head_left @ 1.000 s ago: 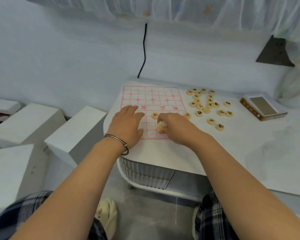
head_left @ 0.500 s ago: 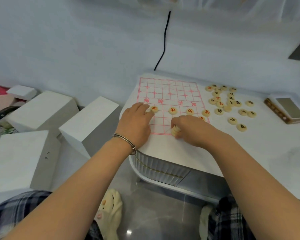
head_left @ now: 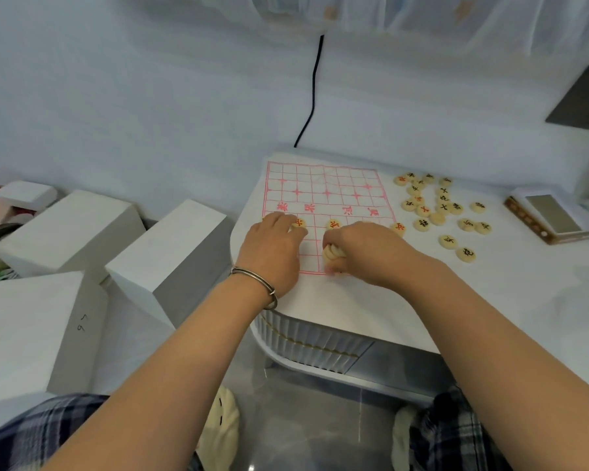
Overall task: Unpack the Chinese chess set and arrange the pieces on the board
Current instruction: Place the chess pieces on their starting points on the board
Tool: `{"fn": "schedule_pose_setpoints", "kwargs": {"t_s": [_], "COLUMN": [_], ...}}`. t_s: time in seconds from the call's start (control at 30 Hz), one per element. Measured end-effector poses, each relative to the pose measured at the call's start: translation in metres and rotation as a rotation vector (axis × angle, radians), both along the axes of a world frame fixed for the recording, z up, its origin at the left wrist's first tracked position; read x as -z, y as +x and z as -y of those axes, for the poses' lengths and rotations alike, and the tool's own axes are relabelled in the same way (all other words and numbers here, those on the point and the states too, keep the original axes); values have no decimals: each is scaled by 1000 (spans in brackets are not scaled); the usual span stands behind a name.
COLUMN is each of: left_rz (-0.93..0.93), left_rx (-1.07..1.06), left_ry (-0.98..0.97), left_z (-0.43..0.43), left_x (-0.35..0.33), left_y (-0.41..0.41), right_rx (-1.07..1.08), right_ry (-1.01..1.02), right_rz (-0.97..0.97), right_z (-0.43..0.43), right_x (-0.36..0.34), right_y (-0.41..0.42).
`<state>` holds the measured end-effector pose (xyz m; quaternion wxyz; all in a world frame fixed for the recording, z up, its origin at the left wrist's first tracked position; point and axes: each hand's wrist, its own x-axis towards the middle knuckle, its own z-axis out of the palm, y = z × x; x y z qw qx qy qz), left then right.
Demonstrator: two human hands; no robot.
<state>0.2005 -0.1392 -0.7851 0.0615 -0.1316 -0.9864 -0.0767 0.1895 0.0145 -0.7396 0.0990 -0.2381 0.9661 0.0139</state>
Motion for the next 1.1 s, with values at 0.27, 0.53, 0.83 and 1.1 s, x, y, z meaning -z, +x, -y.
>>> {"fn": "schedule_pose_setpoints", "kwargs": {"t_s": [0.27, 0.53, 0.83, 1.1], "left_rz": [13, 11, 154, 82], "left_rx": [-15, -45, 163, 186], "left_ry": [-8, 62, 123, 75], "left_z": [8, 16, 9, -3], "left_x": [-2, -6, -6, 3], "left_y": [-4, -8, -4, -1], "right_rx": [-77, -86, 104, 136], "right_ry": [67, 118, -51, -94], "right_rz": [33, -2, -60, -3], "right_z": [15, 17, -25, -45], "right_x": [6, 10, -1, 14], "right_y": [-2, -5, -5, 4]}}
